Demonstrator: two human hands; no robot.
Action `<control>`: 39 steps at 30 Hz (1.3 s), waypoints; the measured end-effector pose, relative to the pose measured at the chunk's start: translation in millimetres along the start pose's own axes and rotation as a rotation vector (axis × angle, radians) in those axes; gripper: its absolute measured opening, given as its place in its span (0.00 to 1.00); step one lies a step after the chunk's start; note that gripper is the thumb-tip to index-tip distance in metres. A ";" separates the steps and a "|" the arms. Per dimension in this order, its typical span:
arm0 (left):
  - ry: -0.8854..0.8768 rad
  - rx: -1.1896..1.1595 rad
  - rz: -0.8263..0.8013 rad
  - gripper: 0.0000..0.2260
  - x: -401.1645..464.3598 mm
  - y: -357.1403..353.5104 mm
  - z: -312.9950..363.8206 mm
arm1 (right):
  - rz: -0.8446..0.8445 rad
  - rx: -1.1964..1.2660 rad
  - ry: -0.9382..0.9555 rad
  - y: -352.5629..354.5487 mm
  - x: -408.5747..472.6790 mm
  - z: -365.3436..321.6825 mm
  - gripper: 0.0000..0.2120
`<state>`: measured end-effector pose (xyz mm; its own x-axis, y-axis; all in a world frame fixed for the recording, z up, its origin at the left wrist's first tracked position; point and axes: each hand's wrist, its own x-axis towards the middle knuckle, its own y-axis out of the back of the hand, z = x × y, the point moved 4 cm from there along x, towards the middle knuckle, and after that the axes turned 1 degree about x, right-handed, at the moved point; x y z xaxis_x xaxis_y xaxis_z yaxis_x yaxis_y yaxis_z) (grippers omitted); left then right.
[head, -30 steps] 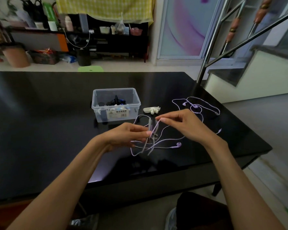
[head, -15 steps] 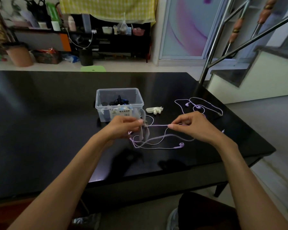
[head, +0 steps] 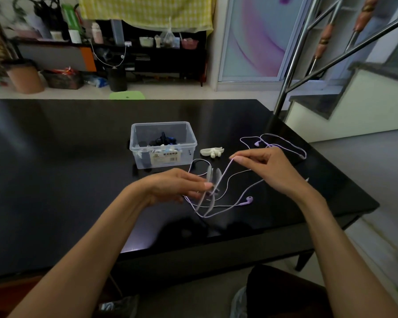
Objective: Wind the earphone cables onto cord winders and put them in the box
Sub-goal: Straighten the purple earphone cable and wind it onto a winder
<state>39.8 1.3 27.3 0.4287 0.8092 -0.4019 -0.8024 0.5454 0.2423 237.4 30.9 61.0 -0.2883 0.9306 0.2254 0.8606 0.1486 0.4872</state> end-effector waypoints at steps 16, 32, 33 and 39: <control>-0.270 -0.174 0.107 0.12 6.7 10.7 0.5 | -0.282 0.012 -0.257 -35.5 -5.0 19.4 0.10; -0.159 -0.429 0.534 0.09 20.2 23.5 -24.2 | -0.297 -0.262 -0.066 -63.9 -3.4 -5.4 0.10; -0.165 -0.315 0.537 0.09 18.3 22.2 -21.1 | -0.294 -0.301 -0.052 -61.4 -2.5 -5.1 0.10; -0.099 0.090 0.259 0.10 5.5 15.2 -2.2 | -0.190 -0.281 0.018 -34.0 -3.4 -15.5 0.06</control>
<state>29.1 13.6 26.9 0.2563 0.9390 -0.2292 -0.8520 0.3315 0.4052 202.6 17.5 56.8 -0.4420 0.8886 0.1224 0.6422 0.2182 0.7348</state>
